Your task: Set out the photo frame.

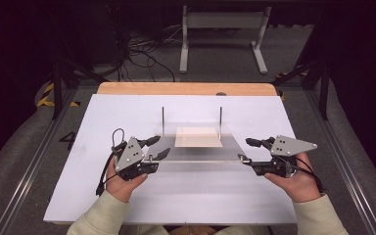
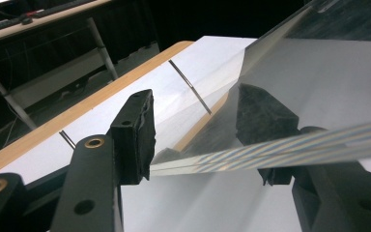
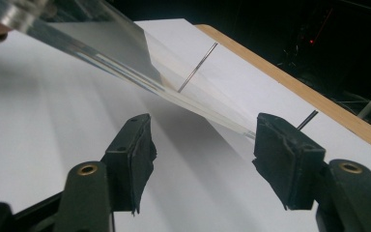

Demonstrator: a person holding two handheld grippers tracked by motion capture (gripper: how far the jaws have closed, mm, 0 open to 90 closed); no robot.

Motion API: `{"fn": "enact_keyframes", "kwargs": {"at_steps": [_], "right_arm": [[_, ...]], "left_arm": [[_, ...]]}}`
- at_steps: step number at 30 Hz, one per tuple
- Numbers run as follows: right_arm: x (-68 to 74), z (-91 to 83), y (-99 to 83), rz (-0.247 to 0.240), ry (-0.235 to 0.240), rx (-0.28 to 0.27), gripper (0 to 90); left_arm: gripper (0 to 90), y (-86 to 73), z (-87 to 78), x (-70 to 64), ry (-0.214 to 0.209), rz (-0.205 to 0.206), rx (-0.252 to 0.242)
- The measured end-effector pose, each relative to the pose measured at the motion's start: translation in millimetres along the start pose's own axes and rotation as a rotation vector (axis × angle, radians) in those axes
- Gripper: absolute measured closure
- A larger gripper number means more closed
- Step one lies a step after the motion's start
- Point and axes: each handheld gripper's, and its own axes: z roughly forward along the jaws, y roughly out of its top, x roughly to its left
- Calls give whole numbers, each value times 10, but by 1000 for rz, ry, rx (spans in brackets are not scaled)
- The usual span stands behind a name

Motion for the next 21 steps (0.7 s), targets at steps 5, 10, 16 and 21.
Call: {"fn": "enact_keyframes", "kwargs": {"at_steps": [5, 10, 16, 21], "right_arm": [[35, 127, 14, -32, 16, -31, 399], [52, 264, 23, -77, 27, -92, 433], [41, 374, -2, -105, 49, -151, 472], [63, 412, -7, -96, 61, -164, 557]], "left_arm": [[467, -8, 3, 7, -6, -6, -2], [465, -13, 0, 2, -11, -9, 4], [465, -19, 0, -2, -13, -9, 4], [466, -21, 0, -4, -12, -12, 2]]}}
